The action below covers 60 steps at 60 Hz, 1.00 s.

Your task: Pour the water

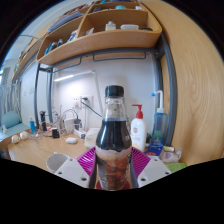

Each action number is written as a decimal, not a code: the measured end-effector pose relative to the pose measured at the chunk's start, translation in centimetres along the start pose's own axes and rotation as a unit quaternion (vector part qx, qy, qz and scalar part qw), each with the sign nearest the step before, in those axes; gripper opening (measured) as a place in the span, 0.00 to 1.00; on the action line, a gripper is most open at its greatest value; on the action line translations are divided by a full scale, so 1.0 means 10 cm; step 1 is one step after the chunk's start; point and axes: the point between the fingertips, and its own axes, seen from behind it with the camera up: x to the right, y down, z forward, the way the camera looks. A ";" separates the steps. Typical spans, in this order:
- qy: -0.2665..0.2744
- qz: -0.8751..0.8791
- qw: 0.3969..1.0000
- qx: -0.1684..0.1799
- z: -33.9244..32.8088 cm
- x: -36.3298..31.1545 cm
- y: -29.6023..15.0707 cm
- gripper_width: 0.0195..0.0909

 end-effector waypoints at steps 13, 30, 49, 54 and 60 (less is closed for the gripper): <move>0.037 -0.015 0.999 -0.015 -0.20 0.12 -0.02 0.84; 0.093 0.052 0.993 -0.048 -0.97 0.00 0.15 0.91; 0.085 0.020 0.996 -0.017 -1.51 -0.52 -0.23 0.91; 0.084 0.017 0.996 -0.010 -1.59 -0.59 -0.29 0.91; 0.087 0.023 0.996 -0.009 -1.65 -0.65 -0.36 0.91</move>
